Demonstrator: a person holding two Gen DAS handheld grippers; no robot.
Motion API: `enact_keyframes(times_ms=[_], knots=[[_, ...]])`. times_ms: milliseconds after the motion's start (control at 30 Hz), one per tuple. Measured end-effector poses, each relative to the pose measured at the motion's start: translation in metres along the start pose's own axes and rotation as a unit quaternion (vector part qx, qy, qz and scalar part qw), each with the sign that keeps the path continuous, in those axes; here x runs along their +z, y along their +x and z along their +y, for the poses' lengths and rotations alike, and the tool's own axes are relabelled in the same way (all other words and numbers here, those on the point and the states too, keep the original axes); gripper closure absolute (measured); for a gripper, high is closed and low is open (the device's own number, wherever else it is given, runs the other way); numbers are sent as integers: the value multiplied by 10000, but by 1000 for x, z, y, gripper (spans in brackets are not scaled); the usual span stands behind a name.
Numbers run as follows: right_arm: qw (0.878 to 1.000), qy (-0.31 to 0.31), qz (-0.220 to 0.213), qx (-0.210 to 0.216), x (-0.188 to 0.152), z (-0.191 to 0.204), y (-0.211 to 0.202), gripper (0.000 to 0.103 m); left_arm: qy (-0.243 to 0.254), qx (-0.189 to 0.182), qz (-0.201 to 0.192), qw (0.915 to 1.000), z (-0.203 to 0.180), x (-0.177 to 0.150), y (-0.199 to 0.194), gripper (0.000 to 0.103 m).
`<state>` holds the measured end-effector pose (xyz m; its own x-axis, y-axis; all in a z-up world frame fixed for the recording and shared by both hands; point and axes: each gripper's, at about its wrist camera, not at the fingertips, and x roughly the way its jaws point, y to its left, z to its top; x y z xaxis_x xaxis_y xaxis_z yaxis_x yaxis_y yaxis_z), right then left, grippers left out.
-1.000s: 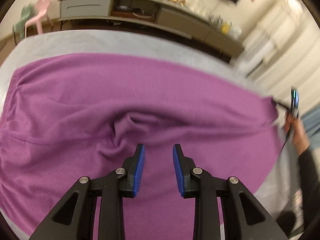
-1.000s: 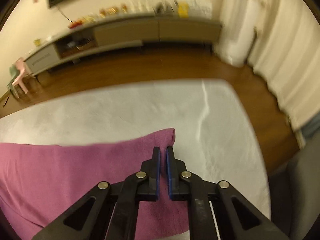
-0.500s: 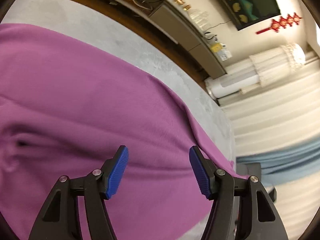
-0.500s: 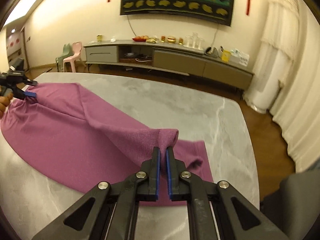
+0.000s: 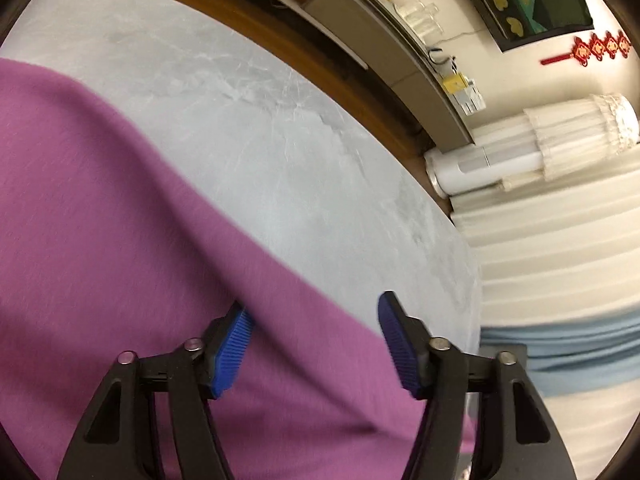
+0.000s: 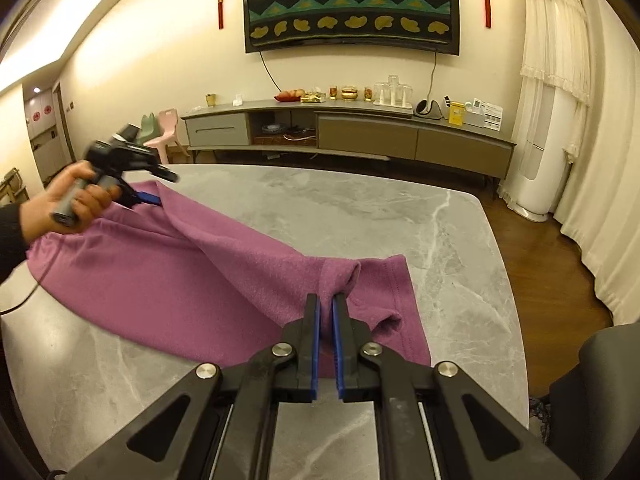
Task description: Fold clothes
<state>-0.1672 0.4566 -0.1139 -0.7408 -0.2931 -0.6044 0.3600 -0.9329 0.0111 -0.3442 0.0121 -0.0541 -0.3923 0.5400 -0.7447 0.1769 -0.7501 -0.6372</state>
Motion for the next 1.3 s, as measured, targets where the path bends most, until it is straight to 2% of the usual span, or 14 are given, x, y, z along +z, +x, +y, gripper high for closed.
enact_keyframes(times_ms=[33,100,200,333,400,467,567,633,767,833,967,1067,1167,1300], knots=[[10000,-17,34,-12,1,-2,2,96,76,152,-99,9998,-1,0,-2,100],[9997,-121,143,-181,10,-8,14,96,212,378,-346,9985,-4,0,-11,103],[9985,-263,132,-472,35,-19,30,96,159,-143,-1038,9944,-11,-14,-75,103],[9943,-618,-727,-473,79,-14,-2,96,1099,-323,-1889,9753,-22,-98,-179,103],[9913,-856,-908,-425,75,-9,-16,96,1497,1,-1726,9735,-8,-162,-180,103],[9916,-998,-649,-507,53,-8,-11,96,1727,522,-1281,9752,8,-207,-147,102],[9959,-278,764,-387,7,-30,24,90,1518,904,-890,9802,44,-247,-101,103],[9851,715,1511,-399,-14,-49,28,87,1577,881,-1141,9769,44,-254,-101,102],[9584,2440,1341,623,-21,-68,-15,87,1725,920,-1213,9732,41,-255,-108,99],[9492,2759,1177,952,-16,-67,-30,86,1707,828,-1230,9741,42,-254,-112,98],[9314,3238,1056,1282,-11,-62,-44,69,1466,693,-1403,9767,54,-258,-132,69],[9077,3813,1075,1384,-23,-71,-55,66,1197,496,-1616,9783,69,-254,-152,57],[8920,4129,1158,1429,-30,-80,-55,66,879,341,-1665,9815,79,-236,-155,56],[8946,4072,1219,1379,-26,-78,-58,68,372,156,-1608,9862,98,-214,-155,55]])
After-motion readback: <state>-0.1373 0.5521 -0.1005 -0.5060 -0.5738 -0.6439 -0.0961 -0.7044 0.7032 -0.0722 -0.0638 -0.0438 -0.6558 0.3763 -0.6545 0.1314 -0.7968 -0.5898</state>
